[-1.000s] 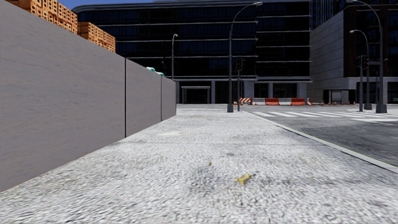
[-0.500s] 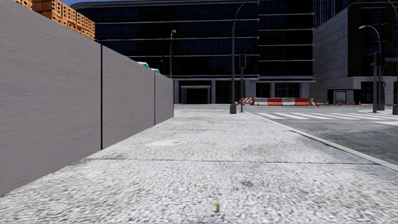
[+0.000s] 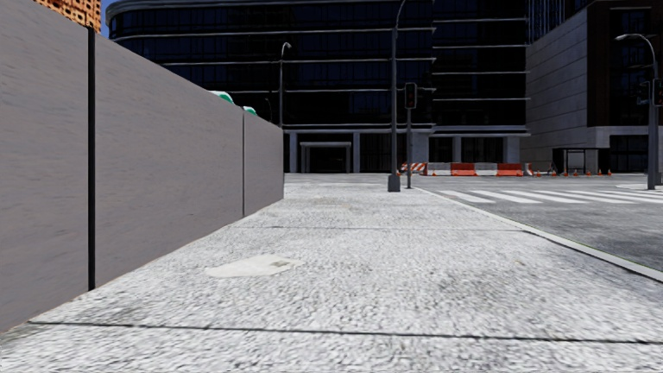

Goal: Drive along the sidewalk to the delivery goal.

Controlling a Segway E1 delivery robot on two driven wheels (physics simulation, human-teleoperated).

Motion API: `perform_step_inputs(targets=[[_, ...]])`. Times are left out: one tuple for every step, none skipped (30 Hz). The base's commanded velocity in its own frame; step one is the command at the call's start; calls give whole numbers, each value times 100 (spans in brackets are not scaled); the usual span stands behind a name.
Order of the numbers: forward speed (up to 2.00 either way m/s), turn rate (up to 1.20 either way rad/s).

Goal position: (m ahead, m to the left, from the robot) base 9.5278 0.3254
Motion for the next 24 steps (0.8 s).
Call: perform_step_inputs(targets=[[200, 0], [200, 0], [200, 0], [200, 0], [200, 0], [200, 0], [200, 0], [200, 0], [200, 0], [200, 0], [200, 0], [200, 0], [200, 0], [200, 0], [200, 0], [200, 0], [200, 0], [200, 0], [200, 0], [200, 0], [200, 0], [200, 0], [200, 0], [200, 0]])
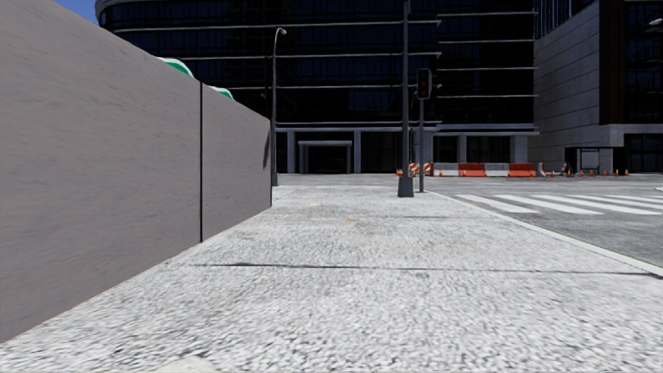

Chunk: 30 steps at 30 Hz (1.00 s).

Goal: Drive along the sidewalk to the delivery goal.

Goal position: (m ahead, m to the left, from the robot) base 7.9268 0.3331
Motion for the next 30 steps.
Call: perform_step_inputs(targets=[[200, 0], [200, 0], [200, 0], [200, 0], [200, 0], [200, 0], [200, 0], [200, 0], [200, 0], [200, 0], [200, 0], [200, 0], [200, 0], [200, 0], [200, 0], [200, 0], [200, 0], [200, 0], [200, 0], [200, 0], [200, 0], [200, 0], [200, 0], [200, 0], [200, 0], [200, 0], [200, 0], [200, 0], [200, 0], [200, 0]])
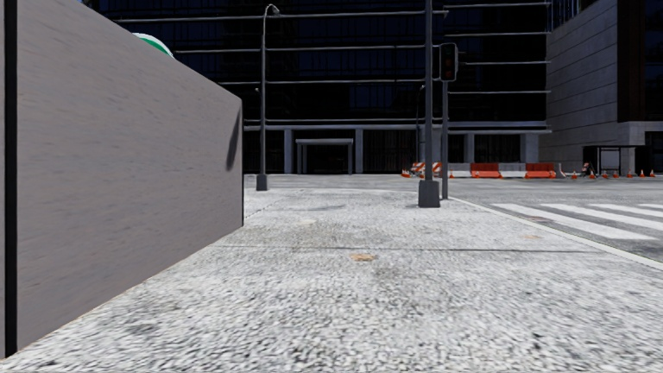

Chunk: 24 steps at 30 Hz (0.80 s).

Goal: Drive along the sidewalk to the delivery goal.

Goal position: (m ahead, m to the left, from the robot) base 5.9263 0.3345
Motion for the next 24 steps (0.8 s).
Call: perform_step_inputs(targets=[[200, 0], [200, 0], [200, 0], [200, 0], [200, 0], [200, 0], [200, 0], [200, 0], [200, 0], [200, 0], [200, 0], [200, 0], [200, 0], [200, 0], [200, 0], [200, 0], [200, 0], [200, 0], [200, 0], [200, 0], [200, 0], [200, 0], [200, 0], [200, 0]])
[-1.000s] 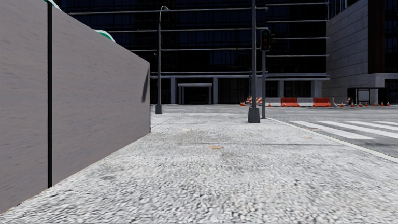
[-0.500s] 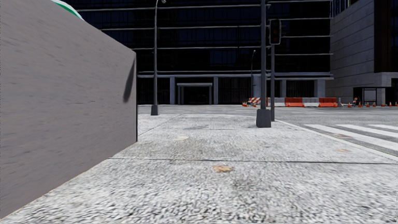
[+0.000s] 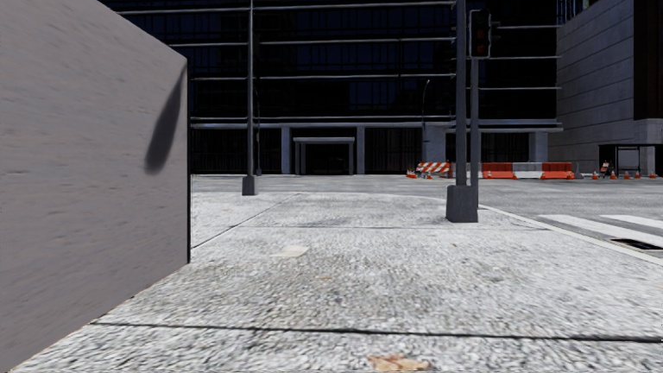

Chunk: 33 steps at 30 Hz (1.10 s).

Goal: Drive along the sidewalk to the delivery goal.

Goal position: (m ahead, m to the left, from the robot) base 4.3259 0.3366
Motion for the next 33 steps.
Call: perform_step_inputs(targets=[[200, 0], [200, 0], [200, 0], [200, 0], [200, 0], [200, 0], [200, 0], [200, 0], [200, 0], [200, 0], [200, 0], [200, 0], [200, 0], [200, 0], [200, 0], [200, 0], [200, 4], [200, 8], [200, 15], [200, 15], [200, 19], [200, 20], [200, 20], [200, 20], [200, 20], [200, 20], [200, 20], [200, 20], [200, 21], [200, 21], [200, 21], [200, 21], [200, 21]])
